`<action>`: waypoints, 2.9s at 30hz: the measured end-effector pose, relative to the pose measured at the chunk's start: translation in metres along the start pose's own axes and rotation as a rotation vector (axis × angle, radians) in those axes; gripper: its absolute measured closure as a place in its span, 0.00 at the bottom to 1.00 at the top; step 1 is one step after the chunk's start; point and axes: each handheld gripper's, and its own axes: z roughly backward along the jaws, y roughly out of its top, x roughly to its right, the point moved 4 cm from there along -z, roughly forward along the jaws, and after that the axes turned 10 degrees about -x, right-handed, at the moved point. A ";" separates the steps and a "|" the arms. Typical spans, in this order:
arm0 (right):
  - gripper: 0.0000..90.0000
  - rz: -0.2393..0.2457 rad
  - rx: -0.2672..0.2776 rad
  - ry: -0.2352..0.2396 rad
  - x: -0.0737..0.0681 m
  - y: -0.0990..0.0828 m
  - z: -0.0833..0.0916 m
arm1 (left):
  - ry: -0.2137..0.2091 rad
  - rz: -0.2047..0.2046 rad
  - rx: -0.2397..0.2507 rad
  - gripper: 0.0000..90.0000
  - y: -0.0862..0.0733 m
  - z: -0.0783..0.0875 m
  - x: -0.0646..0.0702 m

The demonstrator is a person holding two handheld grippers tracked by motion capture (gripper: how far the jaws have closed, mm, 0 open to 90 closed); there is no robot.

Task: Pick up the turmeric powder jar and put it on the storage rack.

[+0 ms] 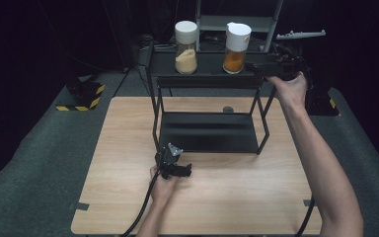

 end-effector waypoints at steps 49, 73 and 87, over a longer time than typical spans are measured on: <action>0.10 0.027 0.001 0.038 0.006 -0.054 0.008 | -0.001 0.000 0.001 0.04 0.000 0.000 0.000; 0.11 0.027 -0.035 0.054 0.006 -0.081 0.001 | -0.002 0.002 0.001 0.04 0.000 0.000 0.000; 0.11 0.001 -0.041 0.072 0.010 -0.096 -0.005 | 0.000 -0.001 0.001 0.04 0.000 0.000 0.000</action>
